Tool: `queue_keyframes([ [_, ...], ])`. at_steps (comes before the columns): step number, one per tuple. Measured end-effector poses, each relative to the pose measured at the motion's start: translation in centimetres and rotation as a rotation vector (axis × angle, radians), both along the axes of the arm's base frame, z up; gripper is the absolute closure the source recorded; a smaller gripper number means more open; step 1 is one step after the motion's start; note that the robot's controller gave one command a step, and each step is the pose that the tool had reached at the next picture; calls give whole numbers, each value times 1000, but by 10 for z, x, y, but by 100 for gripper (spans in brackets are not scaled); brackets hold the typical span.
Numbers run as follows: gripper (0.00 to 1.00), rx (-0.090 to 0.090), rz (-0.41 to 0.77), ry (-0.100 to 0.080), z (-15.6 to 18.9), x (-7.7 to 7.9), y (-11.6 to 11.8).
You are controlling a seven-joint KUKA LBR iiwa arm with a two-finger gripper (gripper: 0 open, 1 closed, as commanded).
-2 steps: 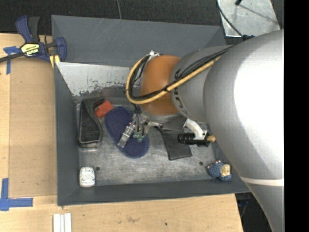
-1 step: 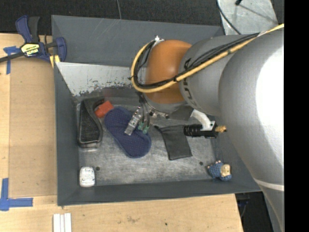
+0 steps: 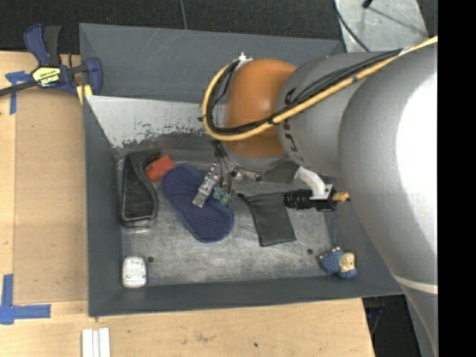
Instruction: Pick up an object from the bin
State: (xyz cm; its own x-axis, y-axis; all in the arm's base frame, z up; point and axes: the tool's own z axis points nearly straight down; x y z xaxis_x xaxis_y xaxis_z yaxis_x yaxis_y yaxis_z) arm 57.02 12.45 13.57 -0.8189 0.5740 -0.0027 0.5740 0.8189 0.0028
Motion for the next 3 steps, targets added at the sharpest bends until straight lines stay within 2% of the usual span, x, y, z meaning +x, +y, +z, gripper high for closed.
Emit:
queue_keyframes([
  [1, 100, 0, 3, -2, 33, 1, -1],
  [3, 100, -1, 8, -3, 37, 3, -1],
])
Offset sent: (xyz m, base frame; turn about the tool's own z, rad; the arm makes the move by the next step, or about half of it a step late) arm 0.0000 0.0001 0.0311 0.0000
